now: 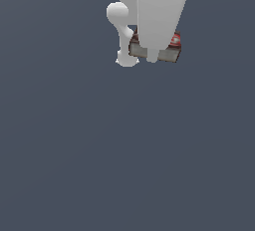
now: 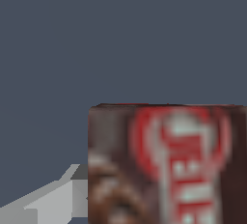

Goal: Pick up the object and move it to a goal position.

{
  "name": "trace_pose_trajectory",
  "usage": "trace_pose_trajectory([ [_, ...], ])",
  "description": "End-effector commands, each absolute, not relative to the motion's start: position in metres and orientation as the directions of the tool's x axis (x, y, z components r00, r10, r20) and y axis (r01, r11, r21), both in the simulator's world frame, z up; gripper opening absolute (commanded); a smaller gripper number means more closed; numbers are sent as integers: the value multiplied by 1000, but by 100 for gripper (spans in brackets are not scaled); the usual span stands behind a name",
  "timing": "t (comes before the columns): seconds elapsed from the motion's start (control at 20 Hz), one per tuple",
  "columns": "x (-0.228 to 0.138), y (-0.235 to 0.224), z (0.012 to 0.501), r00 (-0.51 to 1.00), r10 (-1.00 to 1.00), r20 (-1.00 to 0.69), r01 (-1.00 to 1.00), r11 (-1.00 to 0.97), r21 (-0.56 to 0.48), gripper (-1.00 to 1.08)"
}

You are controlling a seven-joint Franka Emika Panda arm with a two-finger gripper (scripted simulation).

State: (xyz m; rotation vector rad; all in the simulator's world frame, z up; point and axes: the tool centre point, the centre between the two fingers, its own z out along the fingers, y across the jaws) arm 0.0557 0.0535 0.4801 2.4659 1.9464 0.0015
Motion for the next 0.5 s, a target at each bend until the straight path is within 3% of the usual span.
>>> trace_pose_trajectory([
  [0.0,56,55,487,233,973,0,973,-233,0,-100],
  [0.45,56,56,496,233,973,0,973,-233,0,-100],
])
